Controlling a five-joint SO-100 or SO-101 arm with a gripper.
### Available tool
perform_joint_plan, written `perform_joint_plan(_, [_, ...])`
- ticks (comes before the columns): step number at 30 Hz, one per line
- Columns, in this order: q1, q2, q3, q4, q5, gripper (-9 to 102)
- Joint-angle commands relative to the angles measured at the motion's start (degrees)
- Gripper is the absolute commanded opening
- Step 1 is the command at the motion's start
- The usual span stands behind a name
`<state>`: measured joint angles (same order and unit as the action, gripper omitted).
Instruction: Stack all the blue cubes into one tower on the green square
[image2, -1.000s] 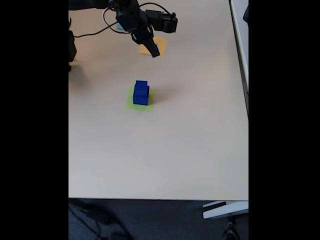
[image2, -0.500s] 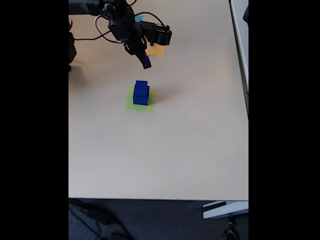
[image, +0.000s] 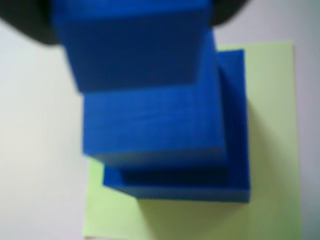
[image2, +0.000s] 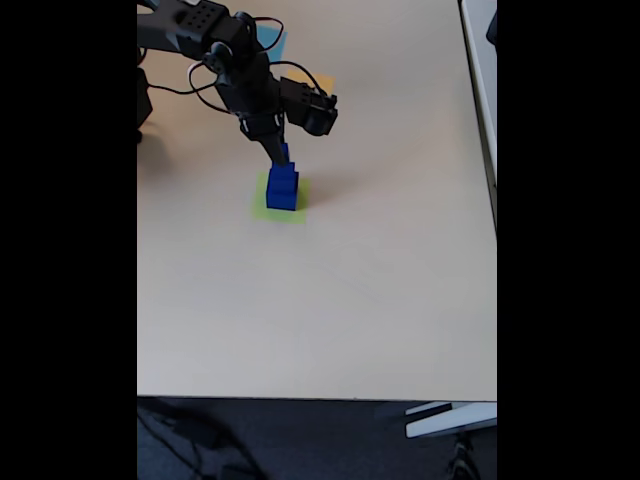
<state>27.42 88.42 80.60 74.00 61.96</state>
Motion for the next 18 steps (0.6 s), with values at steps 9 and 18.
perform_joint_plan(9, [1.3, -1.1, -1.8, -2.5, 2.5, 0])
perform_joint_plan(18, [1.2, -1.3, -1.1, -2.9, 3.1, 0])
